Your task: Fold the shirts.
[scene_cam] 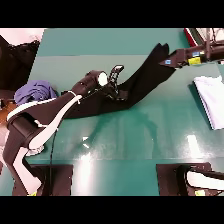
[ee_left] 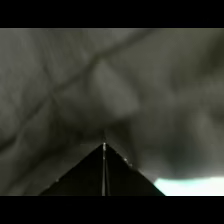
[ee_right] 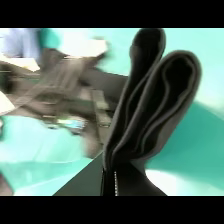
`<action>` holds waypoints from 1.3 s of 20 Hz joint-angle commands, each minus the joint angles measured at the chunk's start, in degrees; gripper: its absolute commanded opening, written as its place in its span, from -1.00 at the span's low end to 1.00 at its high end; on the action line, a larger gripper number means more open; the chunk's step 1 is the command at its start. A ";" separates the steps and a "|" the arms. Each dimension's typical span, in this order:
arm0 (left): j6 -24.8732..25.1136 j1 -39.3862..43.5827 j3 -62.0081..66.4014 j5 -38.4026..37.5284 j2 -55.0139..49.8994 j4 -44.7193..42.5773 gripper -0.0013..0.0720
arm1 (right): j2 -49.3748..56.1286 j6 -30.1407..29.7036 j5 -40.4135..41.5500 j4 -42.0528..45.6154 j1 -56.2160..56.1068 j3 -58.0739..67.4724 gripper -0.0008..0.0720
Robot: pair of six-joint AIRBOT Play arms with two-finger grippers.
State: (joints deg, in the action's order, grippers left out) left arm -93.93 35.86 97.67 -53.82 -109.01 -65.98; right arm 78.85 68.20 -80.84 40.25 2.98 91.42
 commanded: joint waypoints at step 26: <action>1.42 -24.65 6.56 -32.46 44.06 -29.79 -0.89 | 31.32 1.46 25.29 0.20 -42.75 23.19 -0.92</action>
State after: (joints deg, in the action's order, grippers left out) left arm -92.49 11.86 104.29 -82.65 -66.72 -94.76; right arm 103.55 69.78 -58.19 40.27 -36.29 109.69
